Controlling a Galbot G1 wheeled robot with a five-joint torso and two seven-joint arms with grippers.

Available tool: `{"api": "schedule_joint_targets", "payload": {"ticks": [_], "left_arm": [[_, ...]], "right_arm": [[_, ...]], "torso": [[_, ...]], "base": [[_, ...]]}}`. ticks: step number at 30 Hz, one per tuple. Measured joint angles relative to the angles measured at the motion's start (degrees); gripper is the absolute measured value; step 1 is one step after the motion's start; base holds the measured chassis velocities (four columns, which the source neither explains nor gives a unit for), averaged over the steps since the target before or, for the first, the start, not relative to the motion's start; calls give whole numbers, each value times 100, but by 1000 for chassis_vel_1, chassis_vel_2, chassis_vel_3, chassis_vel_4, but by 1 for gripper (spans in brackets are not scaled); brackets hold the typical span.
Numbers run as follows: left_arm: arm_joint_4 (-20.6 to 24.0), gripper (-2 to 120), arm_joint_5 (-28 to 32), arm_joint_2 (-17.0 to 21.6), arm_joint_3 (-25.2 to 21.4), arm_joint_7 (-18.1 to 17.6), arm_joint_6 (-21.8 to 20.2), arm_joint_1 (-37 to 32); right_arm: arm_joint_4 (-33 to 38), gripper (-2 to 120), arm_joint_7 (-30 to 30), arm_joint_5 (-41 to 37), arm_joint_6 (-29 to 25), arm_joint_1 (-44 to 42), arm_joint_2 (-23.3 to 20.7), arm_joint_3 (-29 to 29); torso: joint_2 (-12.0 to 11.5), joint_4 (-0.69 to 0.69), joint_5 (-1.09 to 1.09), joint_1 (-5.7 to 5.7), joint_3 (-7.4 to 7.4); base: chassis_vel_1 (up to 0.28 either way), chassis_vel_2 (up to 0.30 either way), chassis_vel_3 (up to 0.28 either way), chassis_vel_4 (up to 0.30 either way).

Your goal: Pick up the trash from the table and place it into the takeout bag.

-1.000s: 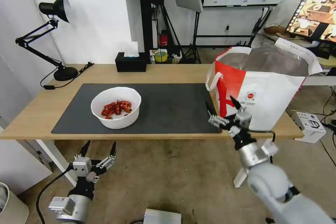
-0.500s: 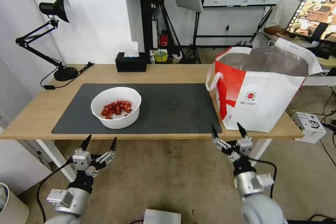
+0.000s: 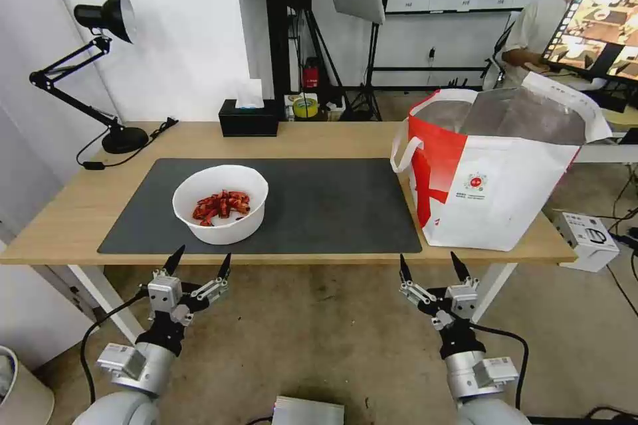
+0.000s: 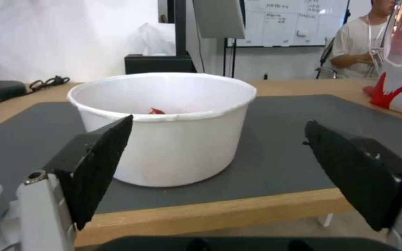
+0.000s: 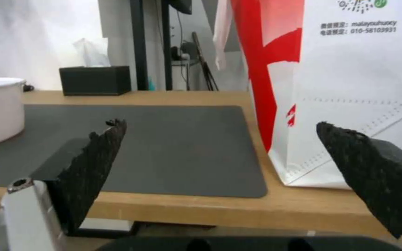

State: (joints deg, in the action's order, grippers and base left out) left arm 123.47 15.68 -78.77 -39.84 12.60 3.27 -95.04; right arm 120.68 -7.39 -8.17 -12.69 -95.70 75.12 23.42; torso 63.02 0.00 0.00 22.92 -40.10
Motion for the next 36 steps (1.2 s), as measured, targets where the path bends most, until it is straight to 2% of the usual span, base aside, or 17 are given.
{"api": "schedule_joint_targets", "payload": {"ticks": [12,17,19,20,23,24,27,28,31,35,36], "left_arm": [[3,100,-9,17,13,-3,-24,-1],[45,100,138,220,11,-3,-78,14],[76,100,491,604,-66,-35,-258,155],[76,100,491,604,-66,-35,-258,155],[77,100,909,1070,-117,-154,-477,353],[77,100,909,1070,-117,-154,-477,353],[4,100,1396,1681,-161,-277,-797,664],[4,100,1396,1681,-161,-277,-797,664],[-273,100,1763,2293,-117,-352,-1136,1073],[-414,100,2017,2543,-56,-431,-1275,1294],[-569,100,2217,2758,19,-528,-1363,1530]], "right_arm": [[-38,100,38,214,1,-34,49,-59],[-43,100,38,212,1,-28,45,-62],[-46,100,38,208,1,-25,43,-62],[-46,100,38,208,1,-25,43,-62],[-48,100,38,205,1,-24,41,-62],[-48,100,38,205,1,-24,41,-62],[-49,100,38,203,1,-22,40,-62],[-49,100,38,203,1,-22,40,-62],[-49,100,38,201,1,-21,39,-62],[-49,100,38,200,1,-21,39,-62],[-49,100,38,199,0,-20,39,-62]], "torso": [[0,1,0,0,0],[0,1,-1,0,0],[0,0,0,0,0],[0,0,0,0,0],[0,0,-1,0,0],[0,0,-1,0,0],[0,0,0,0,0],[0,0,0,0,0],[0,0,-2,0,0],[0,0,-1,1,0],[0,0,-1,1,-1]], "base": [[0,0,0,0],[0,0,0,0],[0,0,0,0],[0,0,0,0],[0,0,0,0],[0,0,0,0],[0,0,0,0],[0,0,0,0],[0,0,0,0],[0,0,0,0],[0,0,0,0]]}}
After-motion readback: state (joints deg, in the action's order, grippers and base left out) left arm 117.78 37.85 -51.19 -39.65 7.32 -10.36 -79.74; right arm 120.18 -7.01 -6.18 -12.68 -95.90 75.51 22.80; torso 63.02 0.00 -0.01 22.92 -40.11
